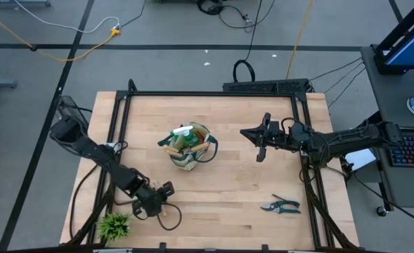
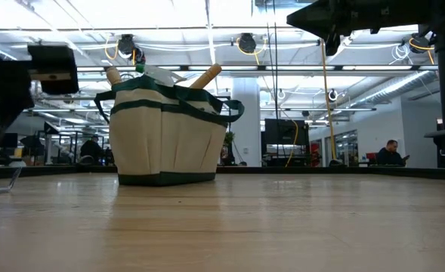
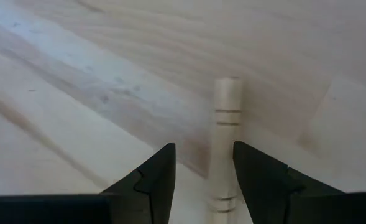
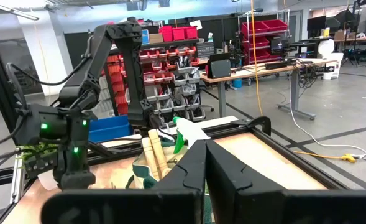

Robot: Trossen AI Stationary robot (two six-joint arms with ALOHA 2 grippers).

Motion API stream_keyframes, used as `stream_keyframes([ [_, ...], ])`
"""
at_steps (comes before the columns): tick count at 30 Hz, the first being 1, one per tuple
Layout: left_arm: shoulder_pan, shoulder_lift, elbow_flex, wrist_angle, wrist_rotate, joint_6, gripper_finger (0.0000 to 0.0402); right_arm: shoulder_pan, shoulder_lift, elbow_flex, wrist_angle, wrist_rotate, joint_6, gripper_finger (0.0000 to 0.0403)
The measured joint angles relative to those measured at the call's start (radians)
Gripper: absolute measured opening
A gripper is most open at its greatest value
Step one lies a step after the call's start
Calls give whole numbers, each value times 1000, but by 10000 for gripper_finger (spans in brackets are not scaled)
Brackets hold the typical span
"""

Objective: Pick & Place Garden tools in Gardening bag
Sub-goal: Put the brown hand rake into the green gardening bag

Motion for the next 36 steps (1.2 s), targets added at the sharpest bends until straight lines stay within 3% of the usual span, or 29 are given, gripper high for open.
stream_keyframes([
  [4,3,38,0,-1,54,2,168,0,0,0,0,0,0,2],
  [14,8,84,2,33,59,3,165,0,0,0,-2,0,0,2],
  [19,15,88,1,81,54,-9,119,0,0,0,-25,0,0,2],
  [23,25,89,0,122,51,-70,62,0,0,0,-33,0,0,2],
  [30,61,85,0,123,59,-243,60,0,0,0,-30,0,0,2],
  [36,104,1,12,119,123,-308,60,0,0,0,-29,0,0,2],
])
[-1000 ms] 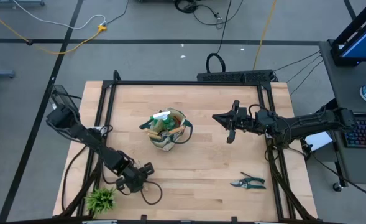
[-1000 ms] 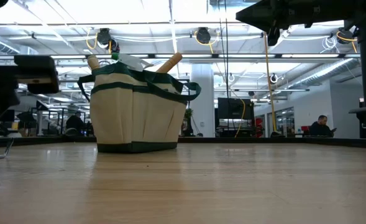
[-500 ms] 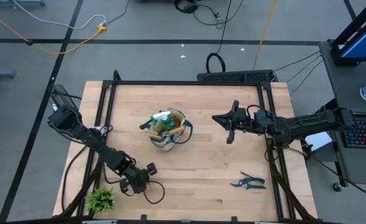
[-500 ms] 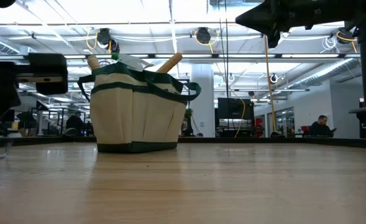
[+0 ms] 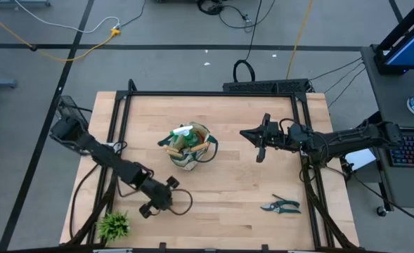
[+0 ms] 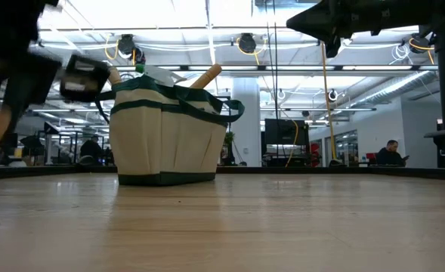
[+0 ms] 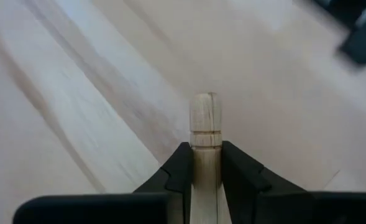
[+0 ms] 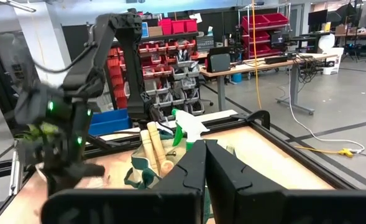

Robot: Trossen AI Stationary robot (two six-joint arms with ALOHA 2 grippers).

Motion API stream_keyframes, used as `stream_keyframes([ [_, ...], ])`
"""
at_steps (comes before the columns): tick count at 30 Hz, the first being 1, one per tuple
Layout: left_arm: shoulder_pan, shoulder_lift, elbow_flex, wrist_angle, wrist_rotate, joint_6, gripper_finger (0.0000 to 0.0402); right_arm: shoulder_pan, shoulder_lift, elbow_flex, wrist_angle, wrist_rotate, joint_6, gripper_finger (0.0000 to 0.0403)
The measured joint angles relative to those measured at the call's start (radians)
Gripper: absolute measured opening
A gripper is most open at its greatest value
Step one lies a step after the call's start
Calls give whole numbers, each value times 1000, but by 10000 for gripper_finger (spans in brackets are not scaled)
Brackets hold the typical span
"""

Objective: Pick & Place Garden tools in Gardening bag
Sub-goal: Put the brown hand rake into the green gardening bag

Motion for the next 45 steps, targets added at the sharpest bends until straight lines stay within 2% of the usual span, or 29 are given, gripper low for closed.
stream_keyframes([
  [9,87,-228,23,43,12,-53,60,0,0,0,8,0,0,2],
  [18,192,-369,24,360,30,-90,60,0,0,0,8,0,0,2],
  [26,294,-376,24,615,21,-112,60,0,0,0,8,0,0,2],
  [33,377,-376,24,737,-180,-39,60,0,0,0,8,0,0,2],
  [41,407,-374,24,635,-493,-48,60,0,0,0,8,0,0,2],
  [45,407,-374,24,612,-594,-85,60,0,0,0,8,0,0,2],
])
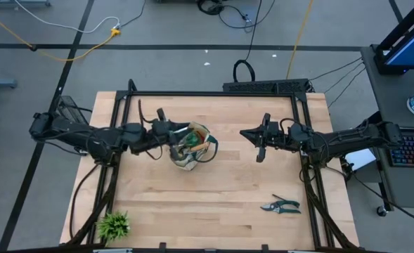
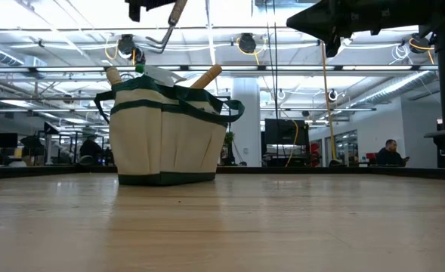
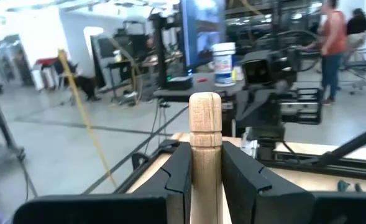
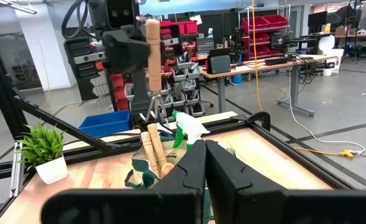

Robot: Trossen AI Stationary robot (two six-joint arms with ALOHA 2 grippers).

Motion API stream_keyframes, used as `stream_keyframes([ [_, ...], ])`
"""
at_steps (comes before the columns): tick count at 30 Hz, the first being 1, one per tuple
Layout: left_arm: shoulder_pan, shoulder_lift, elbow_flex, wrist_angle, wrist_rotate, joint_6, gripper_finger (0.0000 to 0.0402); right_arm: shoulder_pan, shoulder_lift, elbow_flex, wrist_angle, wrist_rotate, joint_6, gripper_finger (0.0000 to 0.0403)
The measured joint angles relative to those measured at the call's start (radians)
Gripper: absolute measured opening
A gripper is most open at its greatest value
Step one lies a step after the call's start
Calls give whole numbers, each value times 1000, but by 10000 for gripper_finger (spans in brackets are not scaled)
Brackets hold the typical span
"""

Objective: Pick & Place Garden tools in Gardening bag
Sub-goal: Put the brown hand rake into the green gardening bag

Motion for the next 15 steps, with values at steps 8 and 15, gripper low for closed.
stream_keyframes([
  [8,-20,84,0,10,-46,-99,60,0,0,0,0,0,0,2],
  [15,-22,165,0,21,-93,-57,60,0,0,0,0,0,0,2],
])
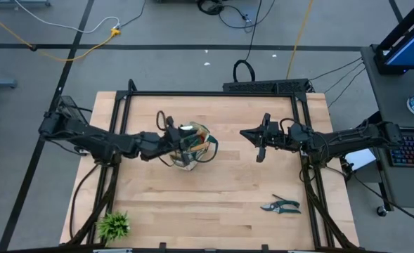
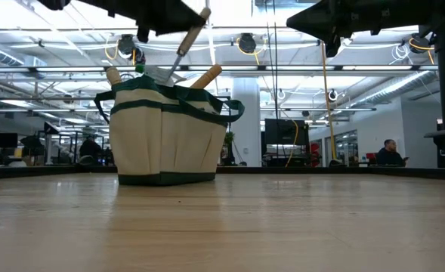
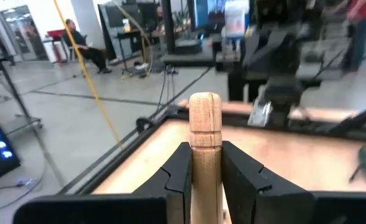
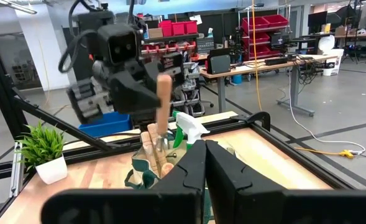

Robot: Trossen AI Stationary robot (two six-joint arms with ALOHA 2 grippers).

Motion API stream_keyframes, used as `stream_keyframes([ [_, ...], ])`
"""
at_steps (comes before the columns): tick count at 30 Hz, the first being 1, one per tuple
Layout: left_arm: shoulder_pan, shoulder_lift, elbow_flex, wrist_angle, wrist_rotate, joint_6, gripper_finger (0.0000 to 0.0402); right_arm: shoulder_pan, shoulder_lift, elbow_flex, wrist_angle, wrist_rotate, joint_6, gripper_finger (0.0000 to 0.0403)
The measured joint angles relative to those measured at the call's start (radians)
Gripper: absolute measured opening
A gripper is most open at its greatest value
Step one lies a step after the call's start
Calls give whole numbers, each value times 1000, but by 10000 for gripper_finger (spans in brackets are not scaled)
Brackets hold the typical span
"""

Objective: Pick & Place Garden tools in Gardening bag
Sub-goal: Put the brown hand rake into the green gardening bag

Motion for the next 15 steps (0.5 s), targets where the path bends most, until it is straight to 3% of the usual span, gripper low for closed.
stream_keyframes([
  [15,43,11,-16,-140,-41,-29,60,0,0,0,0,0,0,2],
])
